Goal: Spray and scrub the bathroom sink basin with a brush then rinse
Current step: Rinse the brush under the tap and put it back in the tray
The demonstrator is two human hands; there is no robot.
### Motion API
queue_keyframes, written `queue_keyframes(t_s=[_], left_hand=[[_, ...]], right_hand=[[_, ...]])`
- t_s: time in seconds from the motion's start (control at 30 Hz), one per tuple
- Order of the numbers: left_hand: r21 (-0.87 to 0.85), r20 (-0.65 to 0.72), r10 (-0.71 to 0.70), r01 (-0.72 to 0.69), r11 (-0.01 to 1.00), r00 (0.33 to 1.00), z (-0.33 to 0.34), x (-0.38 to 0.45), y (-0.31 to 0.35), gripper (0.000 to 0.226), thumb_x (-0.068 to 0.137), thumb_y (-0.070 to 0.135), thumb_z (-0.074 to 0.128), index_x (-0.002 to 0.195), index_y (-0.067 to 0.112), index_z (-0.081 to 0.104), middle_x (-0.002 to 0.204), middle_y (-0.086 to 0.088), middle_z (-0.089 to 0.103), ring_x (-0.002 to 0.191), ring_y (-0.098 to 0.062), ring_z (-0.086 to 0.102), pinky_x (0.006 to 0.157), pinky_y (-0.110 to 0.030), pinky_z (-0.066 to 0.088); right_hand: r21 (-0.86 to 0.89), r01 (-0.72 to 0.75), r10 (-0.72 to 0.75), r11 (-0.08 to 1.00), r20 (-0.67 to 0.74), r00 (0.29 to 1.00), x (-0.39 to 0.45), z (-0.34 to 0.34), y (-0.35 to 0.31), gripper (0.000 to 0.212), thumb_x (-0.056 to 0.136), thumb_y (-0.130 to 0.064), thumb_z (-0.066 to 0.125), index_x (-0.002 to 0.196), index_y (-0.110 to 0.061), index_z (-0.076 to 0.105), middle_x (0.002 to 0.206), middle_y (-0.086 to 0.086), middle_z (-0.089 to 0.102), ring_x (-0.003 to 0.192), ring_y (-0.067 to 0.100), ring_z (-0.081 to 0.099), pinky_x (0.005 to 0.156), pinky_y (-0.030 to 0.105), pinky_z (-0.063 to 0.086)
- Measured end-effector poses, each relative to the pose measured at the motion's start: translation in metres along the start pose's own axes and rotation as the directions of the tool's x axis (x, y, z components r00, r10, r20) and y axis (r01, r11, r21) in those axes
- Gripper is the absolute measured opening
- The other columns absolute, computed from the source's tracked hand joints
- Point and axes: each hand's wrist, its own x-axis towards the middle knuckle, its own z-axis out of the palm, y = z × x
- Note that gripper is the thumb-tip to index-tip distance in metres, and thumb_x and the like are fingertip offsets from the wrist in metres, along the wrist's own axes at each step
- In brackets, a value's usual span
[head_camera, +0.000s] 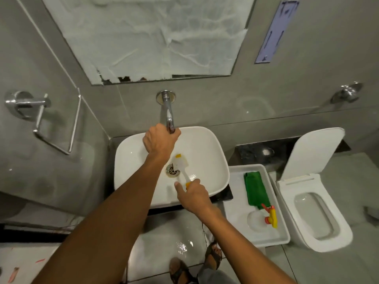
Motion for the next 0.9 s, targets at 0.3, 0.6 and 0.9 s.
queue_keyframes(t_s=[0.3,0.6,0.9], left_hand=[[-0.044,0.07,0.035,-0.032,0.998,0.997,0.006,0.003,-0.007,0.041,0.091,0.044,0.066,0.069,0.009,0.066,0.06,-0.009,0.055,0.07,-0.036,0.057,0.067,-0.038,0.042],[-0.229,0.266,0.299,-0.241,0.943,0.916,-0.004,0.028,-0.035,0.038,0.098,0.039,0.067,0.07,0.018,0.052,0.06,0.003,0.048,0.057,-0.015,0.045,0.059,-0.035,0.04],[-0.322,0.347,0.349,-0.239,0.916,0.87,-0.01,0.033,-0.042,0.03,0.102,0.039,0.065,0.078,0.026,0.053,0.068,0.012,0.047,0.063,-0.01,0.042,0.062,-0.033,0.039]], right_hand=[[0.014,0.01,-0.009,1.0,-0.023,1.0,-0.002,-0.012,-0.002,0.076,0.099,-0.06,0.049,0.143,0.001,0.041,0.141,0.02,0.06,0.131,0.039,0.059,0.109,0.046,0.048],[-0.001,0.009,-0.009,1.0,0.009,1.0,0.003,-0.011,-0.008,0.055,0.109,-0.042,0.037,0.141,0.001,0.042,0.143,0.026,0.058,0.133,0.043,0.057,0.11,0.046,0.044],[0.011,0.06,-0.06,0.998,0.012,0.998,0.006,-0.005,-0.003,0.049,0.109,-0.043,0.038,0.13,0.0,0.048,0.131,0.025,0.065,0.122,0.043,0.063,0.099,0.042,0.049]])
